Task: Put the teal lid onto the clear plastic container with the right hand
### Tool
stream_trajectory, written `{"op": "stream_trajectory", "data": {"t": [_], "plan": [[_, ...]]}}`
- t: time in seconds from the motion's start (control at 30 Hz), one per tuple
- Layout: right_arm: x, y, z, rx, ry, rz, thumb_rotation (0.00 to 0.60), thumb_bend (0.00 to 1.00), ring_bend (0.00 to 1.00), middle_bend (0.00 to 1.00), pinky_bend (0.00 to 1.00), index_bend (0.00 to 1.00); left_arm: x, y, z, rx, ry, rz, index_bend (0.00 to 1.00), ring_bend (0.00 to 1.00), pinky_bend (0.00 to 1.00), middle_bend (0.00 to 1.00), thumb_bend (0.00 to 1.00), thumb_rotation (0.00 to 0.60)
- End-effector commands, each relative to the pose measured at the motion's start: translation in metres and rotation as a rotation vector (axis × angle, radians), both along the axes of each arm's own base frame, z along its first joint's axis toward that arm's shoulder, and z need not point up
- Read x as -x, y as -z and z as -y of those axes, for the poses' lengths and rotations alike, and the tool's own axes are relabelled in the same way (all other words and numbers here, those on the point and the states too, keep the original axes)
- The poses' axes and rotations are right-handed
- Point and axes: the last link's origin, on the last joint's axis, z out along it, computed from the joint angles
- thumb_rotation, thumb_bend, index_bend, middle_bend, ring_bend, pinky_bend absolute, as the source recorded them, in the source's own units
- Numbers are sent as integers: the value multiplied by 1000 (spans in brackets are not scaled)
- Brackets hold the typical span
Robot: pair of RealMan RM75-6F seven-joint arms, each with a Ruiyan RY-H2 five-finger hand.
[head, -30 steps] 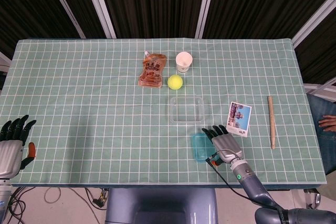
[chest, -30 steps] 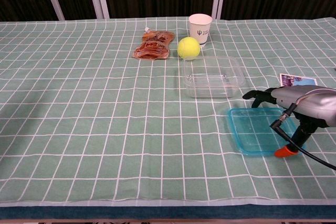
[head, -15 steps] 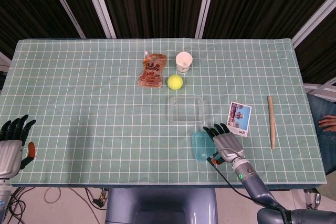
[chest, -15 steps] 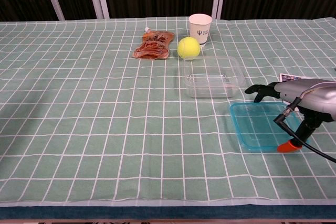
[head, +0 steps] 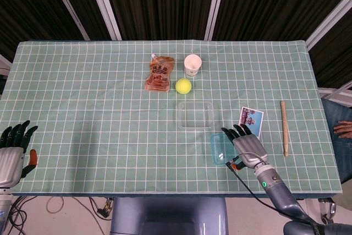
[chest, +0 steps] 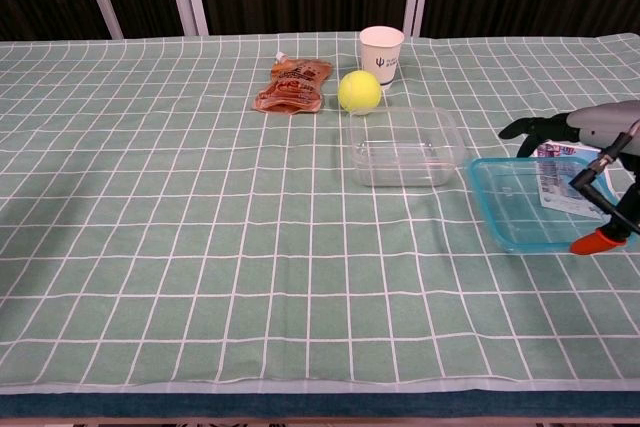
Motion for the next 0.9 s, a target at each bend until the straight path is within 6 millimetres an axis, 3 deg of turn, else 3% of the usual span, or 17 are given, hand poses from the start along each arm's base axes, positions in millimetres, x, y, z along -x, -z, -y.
{"op": "stream_trajectory", "data": {"t": [0.03, 0.47, 0.9], "plan": [[-4, -13, 2, 3, 12, 6, 600, 292, 58, 432, 0, 9, 0, 0, 0, 0, 0, 1, 111, 0, 0, 0, 646, 600], [-40, -57, 33, 28, 44, -28, 600, 292, 58, 436, 0, 9, -1, 0, -1, 0, -1, 12, 111, 0, 0, 0, 646, 600], [-87, -44, 74, -8, 79, -70, 600, 293, 58, 436, 0, 11, 2, -2, -6, -17, -12, 11, 111, 0, 0, 0, 646, 600]]}}
